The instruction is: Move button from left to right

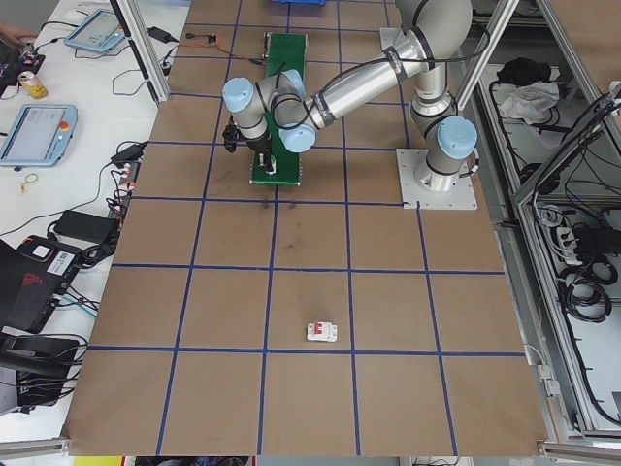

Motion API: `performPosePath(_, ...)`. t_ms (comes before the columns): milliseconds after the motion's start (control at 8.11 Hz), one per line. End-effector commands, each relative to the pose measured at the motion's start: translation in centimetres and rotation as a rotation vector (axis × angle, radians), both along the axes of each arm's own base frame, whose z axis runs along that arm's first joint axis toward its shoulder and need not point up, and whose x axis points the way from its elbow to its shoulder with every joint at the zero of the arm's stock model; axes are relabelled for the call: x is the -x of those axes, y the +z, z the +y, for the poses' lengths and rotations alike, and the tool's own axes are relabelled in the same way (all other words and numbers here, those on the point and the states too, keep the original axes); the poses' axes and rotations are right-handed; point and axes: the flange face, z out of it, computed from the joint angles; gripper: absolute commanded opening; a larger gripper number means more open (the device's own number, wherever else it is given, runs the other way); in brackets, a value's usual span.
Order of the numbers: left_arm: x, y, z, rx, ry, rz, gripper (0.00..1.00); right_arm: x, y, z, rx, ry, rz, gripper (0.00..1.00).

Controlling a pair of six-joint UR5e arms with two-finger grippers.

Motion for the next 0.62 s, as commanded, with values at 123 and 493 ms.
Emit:
performPosePath(123, 4.9, 7.5, 2.8, 0.032, -0.016, -0.018, 1.0, 0.0, 0.0, 0.0, 0.0, 0.0, -0.002, 1.0)
performPosePath(493, 12.0, 15.4, 7.3, 0.122, -0.055, -0.039, 1.0, 0.0, 0.0, 0.0, 0.0, 0.0, -0.002, 1.0)
